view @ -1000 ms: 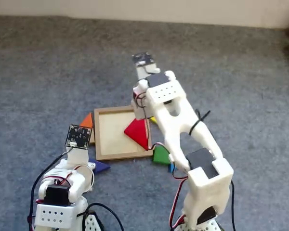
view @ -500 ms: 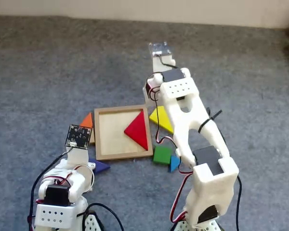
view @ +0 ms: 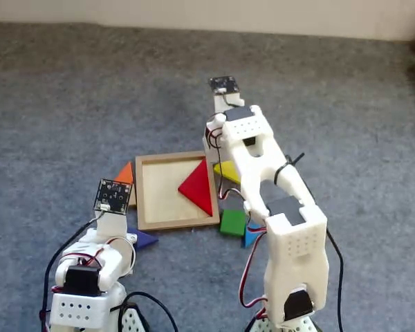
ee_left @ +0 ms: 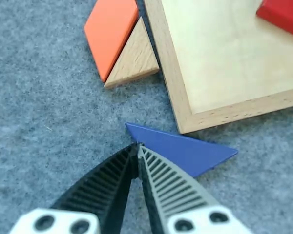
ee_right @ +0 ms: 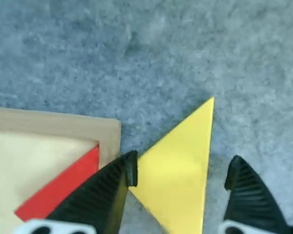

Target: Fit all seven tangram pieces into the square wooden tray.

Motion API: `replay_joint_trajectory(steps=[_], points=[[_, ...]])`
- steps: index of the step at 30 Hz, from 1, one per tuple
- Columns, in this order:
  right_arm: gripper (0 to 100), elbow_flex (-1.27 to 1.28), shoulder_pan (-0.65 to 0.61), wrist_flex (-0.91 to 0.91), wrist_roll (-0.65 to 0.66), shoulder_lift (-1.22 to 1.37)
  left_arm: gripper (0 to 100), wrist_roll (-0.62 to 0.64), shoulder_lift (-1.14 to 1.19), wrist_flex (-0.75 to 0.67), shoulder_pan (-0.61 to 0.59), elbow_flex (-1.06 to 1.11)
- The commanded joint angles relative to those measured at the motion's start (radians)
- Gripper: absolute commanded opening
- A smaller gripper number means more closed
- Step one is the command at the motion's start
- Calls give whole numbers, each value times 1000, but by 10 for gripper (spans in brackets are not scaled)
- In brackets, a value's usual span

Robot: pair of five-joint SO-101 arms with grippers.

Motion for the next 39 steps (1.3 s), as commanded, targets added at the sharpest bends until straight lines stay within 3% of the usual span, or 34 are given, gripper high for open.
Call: replay_joint_trajectory(steps=[1,14,21,28,35,39], points=[[282,-21,56,79,15,-12,6,9,-27,6,-12,21],[282,-21,99,163,124,-182,6,9,-27,6,-12,21],[286,-15,64,203,341,-209,6,9,-27,6,-12,21],[432,-15,33,203,402,-183,6,9,-27,6,-12,21],[425,-21,25,211,486,-5,6,9,-27,6,-12,21],[364,-21,24,211,540,16,6,9,-27,6,-12,21]])
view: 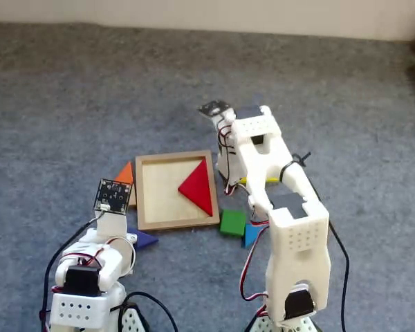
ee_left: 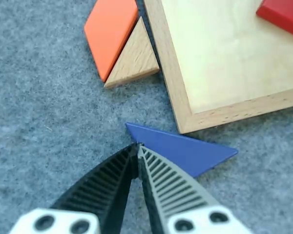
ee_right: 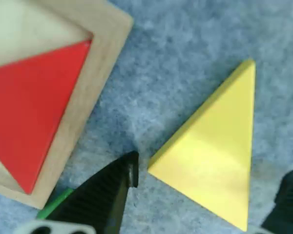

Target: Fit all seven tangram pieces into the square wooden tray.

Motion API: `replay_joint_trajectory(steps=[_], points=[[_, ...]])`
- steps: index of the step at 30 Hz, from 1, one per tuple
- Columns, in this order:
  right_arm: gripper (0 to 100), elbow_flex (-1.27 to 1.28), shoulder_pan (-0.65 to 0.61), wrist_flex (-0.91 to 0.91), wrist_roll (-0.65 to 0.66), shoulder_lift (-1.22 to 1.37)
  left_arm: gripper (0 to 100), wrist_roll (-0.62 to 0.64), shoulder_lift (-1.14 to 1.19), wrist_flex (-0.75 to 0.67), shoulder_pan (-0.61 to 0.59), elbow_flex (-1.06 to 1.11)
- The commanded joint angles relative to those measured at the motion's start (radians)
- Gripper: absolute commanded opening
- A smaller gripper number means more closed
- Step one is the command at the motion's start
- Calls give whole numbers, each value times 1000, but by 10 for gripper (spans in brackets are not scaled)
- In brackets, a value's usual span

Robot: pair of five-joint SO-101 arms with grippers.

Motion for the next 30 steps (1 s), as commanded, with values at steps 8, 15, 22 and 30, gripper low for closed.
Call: replay_joint_trajectory(steps=[8,15,22,30], points=[[306,-19,-13,15,48,-15,6,9,-27,6,-12,21],[176,-19,15,15,48,-18,6,9,-27,6,-12,21],[122,-50,15,76,48,-30,6,9,-27,6,-12,21],[124,-101,10,111,35,-82,6,9,-27,6,-12,21]])
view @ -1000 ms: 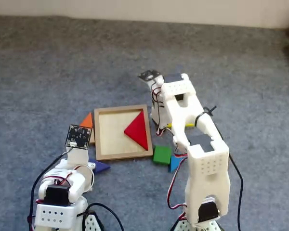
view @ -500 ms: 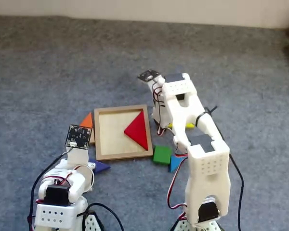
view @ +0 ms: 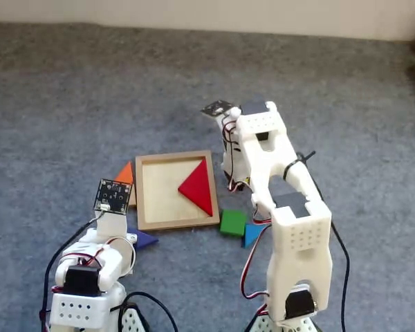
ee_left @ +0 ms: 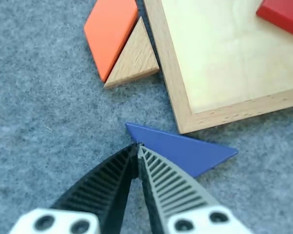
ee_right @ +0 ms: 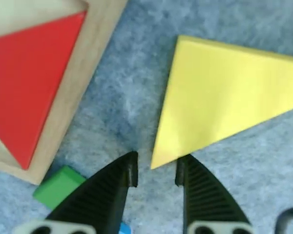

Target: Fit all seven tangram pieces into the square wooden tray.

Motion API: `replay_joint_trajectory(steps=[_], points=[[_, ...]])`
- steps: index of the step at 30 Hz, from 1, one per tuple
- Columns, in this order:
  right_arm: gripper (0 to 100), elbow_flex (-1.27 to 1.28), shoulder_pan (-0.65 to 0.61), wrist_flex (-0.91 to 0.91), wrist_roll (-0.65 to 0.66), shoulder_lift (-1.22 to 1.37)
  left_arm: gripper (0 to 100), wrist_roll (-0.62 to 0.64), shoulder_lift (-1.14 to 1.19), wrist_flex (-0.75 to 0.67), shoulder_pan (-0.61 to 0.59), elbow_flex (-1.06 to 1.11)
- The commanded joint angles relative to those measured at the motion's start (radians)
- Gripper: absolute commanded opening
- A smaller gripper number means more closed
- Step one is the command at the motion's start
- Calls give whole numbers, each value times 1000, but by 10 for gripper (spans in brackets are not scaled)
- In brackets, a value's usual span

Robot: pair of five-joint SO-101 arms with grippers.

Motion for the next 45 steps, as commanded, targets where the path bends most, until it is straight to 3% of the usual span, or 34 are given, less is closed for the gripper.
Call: replay_joint_trajectory(steps=[1,4,10,22,38,45], points=[[125,-54,-5,16,-25,-81,6,9,-27,6,-12,21],[169,-61,-5,15,-126,-87,6,9,-27,6,-12,21],[369,-165,-35,13,-315,-79,6,9,-27,6,-12,21],[372,-185,-87,-231,-500,-36,6,9,-27,6,-12,21],[372,-179,-88,-234,-502,19,6,9,-27,6,-12,21],[372,-186,-117,-130,-557,8,6,9,-27,6,-12,21]])
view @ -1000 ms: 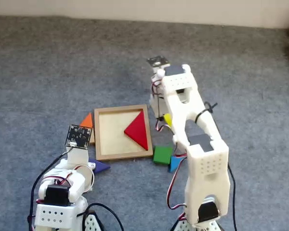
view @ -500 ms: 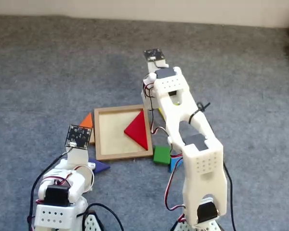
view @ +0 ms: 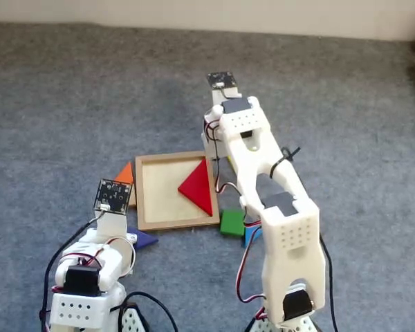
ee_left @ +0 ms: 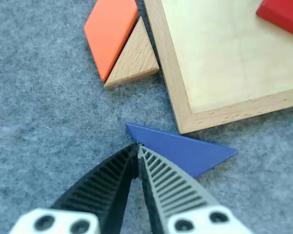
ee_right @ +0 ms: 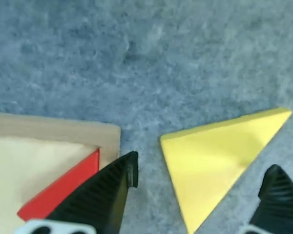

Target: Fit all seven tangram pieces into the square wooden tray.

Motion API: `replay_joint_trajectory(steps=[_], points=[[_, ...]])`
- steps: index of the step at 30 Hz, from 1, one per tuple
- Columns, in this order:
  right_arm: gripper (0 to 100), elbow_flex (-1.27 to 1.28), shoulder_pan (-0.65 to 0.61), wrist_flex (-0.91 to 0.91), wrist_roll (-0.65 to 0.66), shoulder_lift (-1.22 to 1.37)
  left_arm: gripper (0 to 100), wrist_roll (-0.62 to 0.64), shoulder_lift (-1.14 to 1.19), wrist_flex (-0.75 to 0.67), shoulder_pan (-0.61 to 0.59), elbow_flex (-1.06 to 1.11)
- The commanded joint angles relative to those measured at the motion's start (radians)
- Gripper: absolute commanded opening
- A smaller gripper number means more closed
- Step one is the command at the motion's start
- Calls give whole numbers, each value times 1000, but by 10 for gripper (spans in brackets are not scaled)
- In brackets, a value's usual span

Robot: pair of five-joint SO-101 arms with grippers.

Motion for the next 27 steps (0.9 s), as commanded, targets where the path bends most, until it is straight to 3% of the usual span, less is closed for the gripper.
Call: replay_joint_trajectory(steps=[1,14,27], points=[[372,-58,-25,64,-20,-33,6,9,-27,6,-12,21],[372,28,-28,122,-55,-182,6,9,-27,6,-12,21],[372,628,-27,-423,-114,-545,6,9,-27,6,-12,21]])
